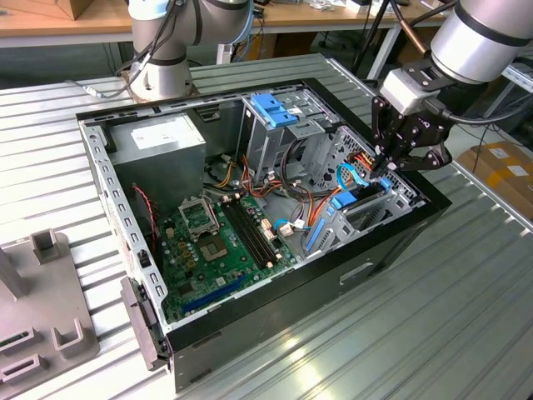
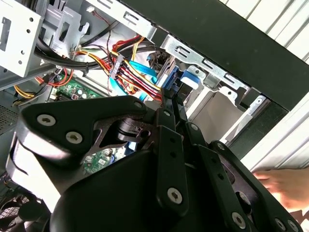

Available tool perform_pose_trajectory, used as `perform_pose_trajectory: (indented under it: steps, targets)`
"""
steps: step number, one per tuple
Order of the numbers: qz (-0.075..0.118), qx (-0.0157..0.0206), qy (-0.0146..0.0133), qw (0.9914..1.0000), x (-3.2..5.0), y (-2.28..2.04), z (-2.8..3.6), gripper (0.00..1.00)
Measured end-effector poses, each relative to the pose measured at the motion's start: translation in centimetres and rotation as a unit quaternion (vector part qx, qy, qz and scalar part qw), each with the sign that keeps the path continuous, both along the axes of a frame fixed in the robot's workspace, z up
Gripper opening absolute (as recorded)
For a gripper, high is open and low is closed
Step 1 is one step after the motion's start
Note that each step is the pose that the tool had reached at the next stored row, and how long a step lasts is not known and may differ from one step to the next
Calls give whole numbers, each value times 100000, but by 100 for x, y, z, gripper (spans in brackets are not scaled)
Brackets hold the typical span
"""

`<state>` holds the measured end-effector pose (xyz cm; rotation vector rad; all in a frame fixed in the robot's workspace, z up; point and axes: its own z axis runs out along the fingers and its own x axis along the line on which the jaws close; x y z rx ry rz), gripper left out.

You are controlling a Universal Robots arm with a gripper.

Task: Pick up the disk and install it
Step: 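Insert the second disk wire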

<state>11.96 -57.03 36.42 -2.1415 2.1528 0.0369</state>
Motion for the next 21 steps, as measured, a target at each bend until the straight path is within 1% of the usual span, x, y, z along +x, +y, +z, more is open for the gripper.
perform_pose_trajectory:
  steps: [4,6,12,17,21]
  targets:
    - [5,5,0,100000,-7,-4,-10,16]
    - [6,-5,1,100000,-10,-11,-62,16]
    - [-4,-5,0,100000,-20,-20,-124,16]
    - [-17,-12,-1,100000,-23,-22,-152,16]
    - [-44,-16,1,100000,-23,-22,-162,16]
